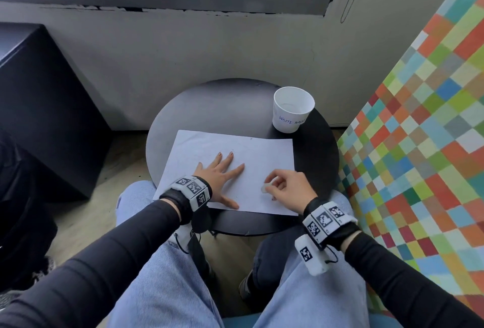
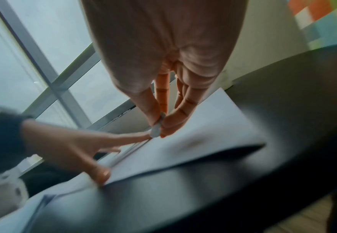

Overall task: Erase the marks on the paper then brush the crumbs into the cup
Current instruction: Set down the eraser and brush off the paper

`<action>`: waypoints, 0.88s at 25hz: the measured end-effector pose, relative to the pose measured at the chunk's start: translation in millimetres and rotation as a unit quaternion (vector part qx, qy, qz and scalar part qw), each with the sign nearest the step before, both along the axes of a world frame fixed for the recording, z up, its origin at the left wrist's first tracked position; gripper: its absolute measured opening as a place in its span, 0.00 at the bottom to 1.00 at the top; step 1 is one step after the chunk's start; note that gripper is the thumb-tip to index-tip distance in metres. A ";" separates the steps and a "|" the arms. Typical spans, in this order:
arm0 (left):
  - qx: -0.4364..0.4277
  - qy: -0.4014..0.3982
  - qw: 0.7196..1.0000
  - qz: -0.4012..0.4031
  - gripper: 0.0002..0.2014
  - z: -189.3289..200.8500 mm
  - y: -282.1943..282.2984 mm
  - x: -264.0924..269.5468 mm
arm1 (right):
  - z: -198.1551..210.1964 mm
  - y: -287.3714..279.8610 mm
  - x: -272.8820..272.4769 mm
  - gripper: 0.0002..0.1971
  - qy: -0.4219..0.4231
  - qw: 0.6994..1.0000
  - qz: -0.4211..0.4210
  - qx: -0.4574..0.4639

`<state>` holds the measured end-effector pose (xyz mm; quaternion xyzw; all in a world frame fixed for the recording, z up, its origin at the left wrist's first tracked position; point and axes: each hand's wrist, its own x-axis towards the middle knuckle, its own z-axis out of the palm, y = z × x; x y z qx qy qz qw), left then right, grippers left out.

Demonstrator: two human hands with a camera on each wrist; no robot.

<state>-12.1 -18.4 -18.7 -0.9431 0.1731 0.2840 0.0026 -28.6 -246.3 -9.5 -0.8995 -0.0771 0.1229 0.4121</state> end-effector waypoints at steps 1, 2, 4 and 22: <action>0.001 0.005 1.000 -0.002 0.57 0.6 -0.7 0.5 | -3.9 8.1 -7.0 0.01 0.009 0.999 0.034 -0.006; 0.000 0.009 1.000 -0.002 0.58 1.4 -1.1 1.1 | -6.8 13.6 -11.2 0.01 0.014 0.998 0.062 -0.016; 0.000 0.015 1.000 -0.004 0.58 2.2 -1.3 1.9 | -11.4 14.3 -3.8 0.01 0.003 0.998 0.048 -0.035; 0.001 0.036 0.999 0.007 0.57 2.9 -4.6 2.1 | -2.9 19.1 24.8 0.04 0.024 0.996 0.039 -0.079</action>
